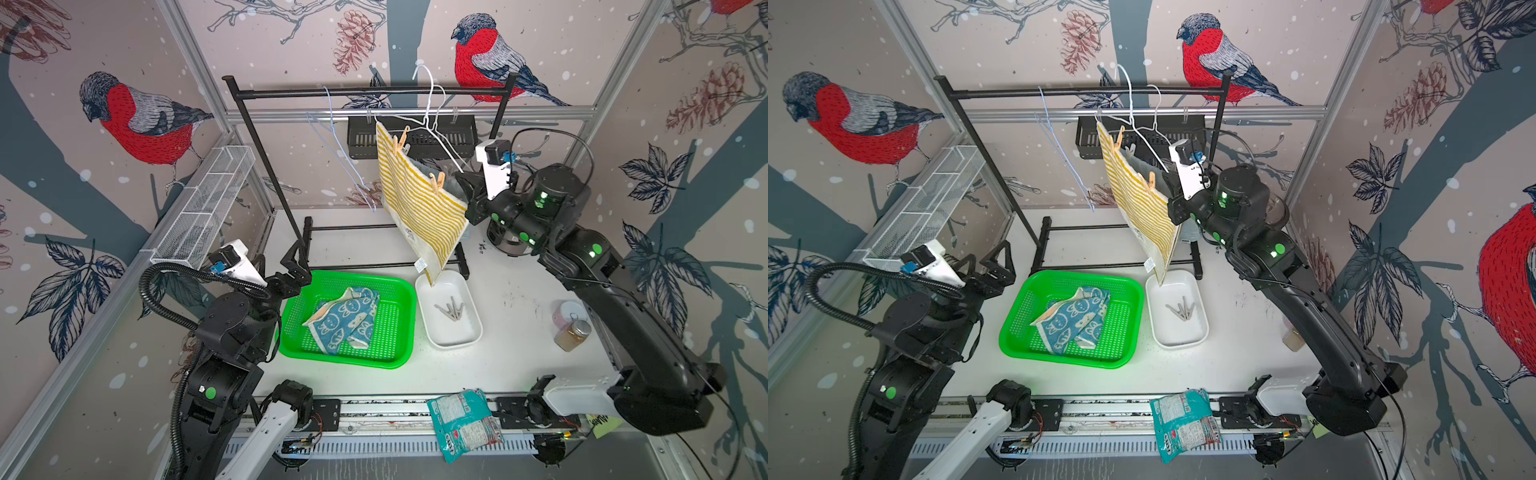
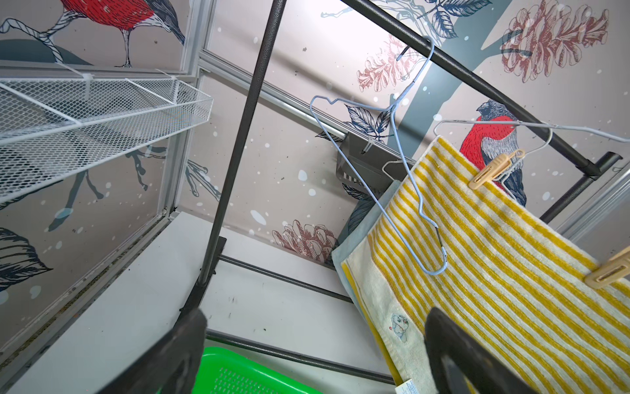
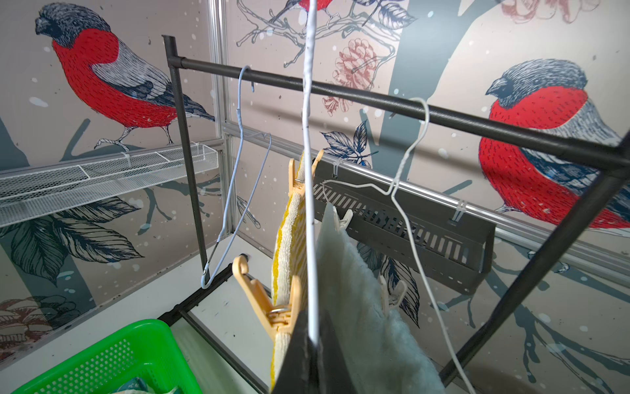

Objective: Remove the clothespins securing towels to the hanger
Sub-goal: Pick up the hanger from the clothesline.

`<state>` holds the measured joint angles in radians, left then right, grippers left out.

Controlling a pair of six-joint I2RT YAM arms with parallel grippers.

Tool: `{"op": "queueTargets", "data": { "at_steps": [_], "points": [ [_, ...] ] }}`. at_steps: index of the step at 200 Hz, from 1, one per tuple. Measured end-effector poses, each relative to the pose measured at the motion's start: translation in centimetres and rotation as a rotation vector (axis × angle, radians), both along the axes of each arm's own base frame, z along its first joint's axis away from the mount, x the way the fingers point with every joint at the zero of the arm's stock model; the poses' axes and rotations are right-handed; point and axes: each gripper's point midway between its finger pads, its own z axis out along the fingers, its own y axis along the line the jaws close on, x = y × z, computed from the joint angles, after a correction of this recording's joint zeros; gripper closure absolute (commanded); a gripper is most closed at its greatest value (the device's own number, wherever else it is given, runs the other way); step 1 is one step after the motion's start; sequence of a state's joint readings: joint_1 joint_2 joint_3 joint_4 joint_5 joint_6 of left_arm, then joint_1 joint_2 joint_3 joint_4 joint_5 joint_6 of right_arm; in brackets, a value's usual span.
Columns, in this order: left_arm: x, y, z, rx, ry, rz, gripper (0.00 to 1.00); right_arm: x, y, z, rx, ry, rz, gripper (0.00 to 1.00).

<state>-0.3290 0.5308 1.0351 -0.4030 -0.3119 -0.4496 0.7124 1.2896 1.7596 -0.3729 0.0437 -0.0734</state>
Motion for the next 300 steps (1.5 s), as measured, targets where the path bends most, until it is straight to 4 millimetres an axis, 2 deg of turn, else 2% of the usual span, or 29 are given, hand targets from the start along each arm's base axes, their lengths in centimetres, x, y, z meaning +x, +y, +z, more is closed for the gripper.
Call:
{"op": "queueTargets", "data": {
  "at_steps": [80, 145, 173, 194, 222, 263, 300],
  "points": [
    [-0.4, -0.4, 3.0, -0.020, -0.046, -0.034, 0.05, -7.3, -5.9, 1.1, -0.003, 0.007, 0.018, 1.00],
    [-0.9, -1.7, 5.3, -0.057, -0.085, -0.114, 0.07, -13.2, -7.4, 0.8, -0.021, 0.009, 0.175, 1.00],
    [-1.2, -2.3, 7.0, -0.077, -0.109, -0.157, 0.08, -15.4, -6.7, 1.1, -0.038, -0.007, 0.293, 1.00],
    [-1.6, -2.3, 7.9, -0.091, -0.125, -0.164, 0.09, -16.0, -5.8, 0.9, -0.048, 0.005, 0.358, 1.00],
    [-2.3, -2.0, 8.7, -0.106, -0.145, -0.164, 0.10, -15.4, -3.8, 0.2, -0.064, 0.035, 0.429, 1.00],
    [-3.0, -1.6, 8.7, -0.107, -0.148, -0.155, 0.11, -13.5, 0.1, -0.4, -0.074, 0.059, 0.519, 1.00],
    [-4.0, -0.4, 8.6, -0.091, -0.157, -0.102, 0.10, -13.6, 4.0, 0.5, -0.079, 0.027, 0.618, 1.00]
  ]
}}
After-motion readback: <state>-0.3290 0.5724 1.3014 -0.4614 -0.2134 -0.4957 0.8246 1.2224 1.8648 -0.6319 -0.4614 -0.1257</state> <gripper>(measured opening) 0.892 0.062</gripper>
